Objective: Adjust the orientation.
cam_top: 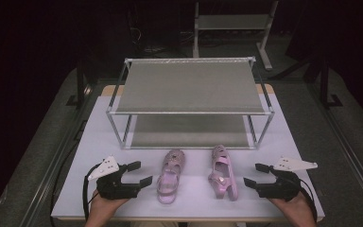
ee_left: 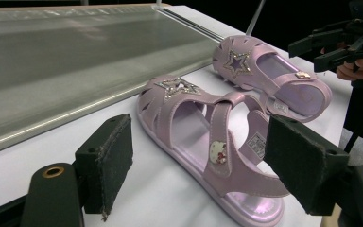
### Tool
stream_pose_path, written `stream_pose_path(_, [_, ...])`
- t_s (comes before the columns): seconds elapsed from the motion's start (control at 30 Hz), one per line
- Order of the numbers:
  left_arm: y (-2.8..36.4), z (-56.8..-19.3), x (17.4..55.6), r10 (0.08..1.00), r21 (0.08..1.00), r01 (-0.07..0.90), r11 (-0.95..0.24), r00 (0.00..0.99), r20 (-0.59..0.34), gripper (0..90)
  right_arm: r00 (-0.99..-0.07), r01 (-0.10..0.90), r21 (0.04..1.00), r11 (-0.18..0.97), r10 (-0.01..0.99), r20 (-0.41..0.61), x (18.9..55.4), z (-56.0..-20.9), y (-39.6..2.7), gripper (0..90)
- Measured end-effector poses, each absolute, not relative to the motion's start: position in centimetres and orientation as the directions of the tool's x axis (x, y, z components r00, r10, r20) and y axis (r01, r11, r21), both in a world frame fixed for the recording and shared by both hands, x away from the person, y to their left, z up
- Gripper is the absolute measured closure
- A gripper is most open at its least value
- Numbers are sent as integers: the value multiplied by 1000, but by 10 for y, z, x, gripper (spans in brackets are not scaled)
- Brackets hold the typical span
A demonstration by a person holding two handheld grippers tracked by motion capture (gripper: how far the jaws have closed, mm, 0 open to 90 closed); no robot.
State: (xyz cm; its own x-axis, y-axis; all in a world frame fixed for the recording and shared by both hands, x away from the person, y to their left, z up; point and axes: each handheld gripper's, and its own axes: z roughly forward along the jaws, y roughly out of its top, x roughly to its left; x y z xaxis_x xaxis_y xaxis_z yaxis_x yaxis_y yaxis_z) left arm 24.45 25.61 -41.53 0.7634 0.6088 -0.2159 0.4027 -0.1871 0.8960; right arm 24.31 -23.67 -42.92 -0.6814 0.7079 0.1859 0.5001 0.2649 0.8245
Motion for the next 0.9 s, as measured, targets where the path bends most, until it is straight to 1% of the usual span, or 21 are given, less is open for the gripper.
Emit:
stream_pose_path(0.3, [244, -416, 244, 600, 887, 414, -206, 770, -220, 271, -684, 499, 824, 270, 706, 182, 243, -429, -235, 242])
stream_pose_path(0.33, [242, -417, 244, 595, 885, 416, -207, 772, -224, 295, -684, 499, 824, 270, 706, 183, 243, -429, -235, 242])
stream_pose_path(0.53, [235, -418, 244, 593, 874, 429, -227, 773, -225, 330, -684, 498, 824, 271, 706, 182, 242, -429, -235, 242])
stream_pose_path(0.9, [222, -421, 248, 601, 852, 453, -260, 767, -225, 448, -684, 499, 824, 270, 706, 182, 242, -428, -235, 242])
